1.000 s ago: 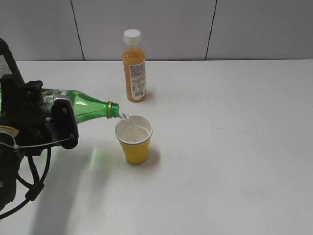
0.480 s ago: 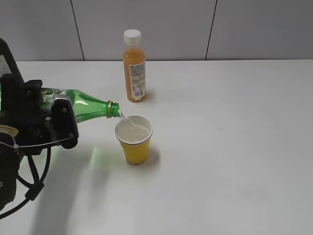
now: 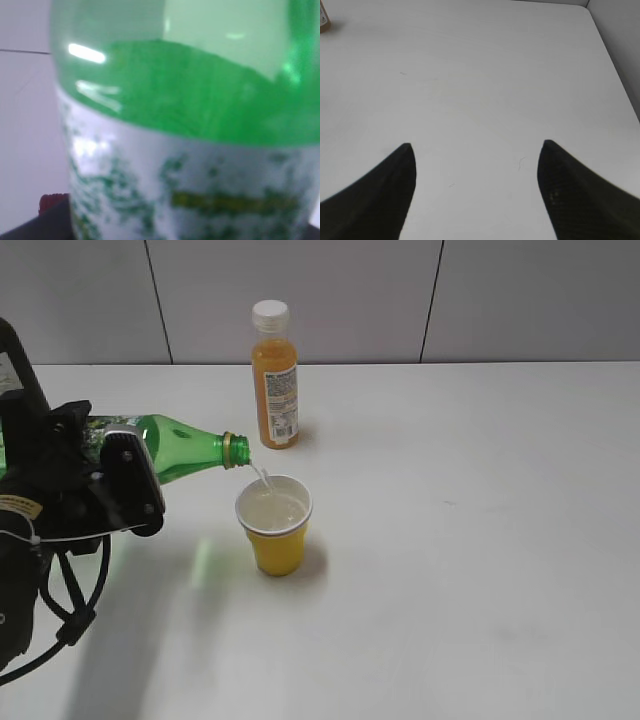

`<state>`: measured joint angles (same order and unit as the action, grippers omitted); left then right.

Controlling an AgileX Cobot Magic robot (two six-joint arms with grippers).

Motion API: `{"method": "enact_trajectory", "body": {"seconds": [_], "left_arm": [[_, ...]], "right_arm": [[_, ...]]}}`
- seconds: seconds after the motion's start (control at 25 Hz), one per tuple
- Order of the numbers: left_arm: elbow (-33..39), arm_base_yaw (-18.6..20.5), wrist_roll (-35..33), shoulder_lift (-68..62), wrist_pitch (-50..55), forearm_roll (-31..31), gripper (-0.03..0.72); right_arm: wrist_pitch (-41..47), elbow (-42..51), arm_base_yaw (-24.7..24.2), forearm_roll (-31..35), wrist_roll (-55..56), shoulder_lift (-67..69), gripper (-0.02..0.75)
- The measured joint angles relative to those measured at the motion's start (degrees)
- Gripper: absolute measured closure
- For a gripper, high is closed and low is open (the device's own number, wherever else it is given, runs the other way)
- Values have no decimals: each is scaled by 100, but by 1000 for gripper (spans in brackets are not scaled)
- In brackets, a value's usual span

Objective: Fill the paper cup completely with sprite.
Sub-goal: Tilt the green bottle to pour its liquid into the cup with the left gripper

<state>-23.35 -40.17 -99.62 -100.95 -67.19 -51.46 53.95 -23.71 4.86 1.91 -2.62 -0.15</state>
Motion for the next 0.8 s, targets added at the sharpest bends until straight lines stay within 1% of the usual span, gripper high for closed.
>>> {"method": "enact_trajectory", "body": {"seconds": [0.12, 0.28, 0.4, 0.52, 0.68, 0.8], "left_arm": [[0, 0, 341, 0, 0, 74, 251], [0, 0, 1048, 0, 0, 157, 251], [0, 0, 1715, 0, 0, 226, 251], [0, 0, 2682, 0, 0, 255, 251], [0, 0, 3762, 0, 0, 279, 251], [-5, 0, 4693, 0, 0, 278, 251]], "right_arm": [[0, 0, 0, 0, 0, 0, 153], [0, 0, 0, 0, 0, 0, 153], [0, 0, 0, 0, 0, 0, 153], [0, 0, 0, 0, 0, 0, 153], [0, 0, 0, 0, 0, 0, 153], [0, 0, 0, 0, 0, 0, 153]]}}
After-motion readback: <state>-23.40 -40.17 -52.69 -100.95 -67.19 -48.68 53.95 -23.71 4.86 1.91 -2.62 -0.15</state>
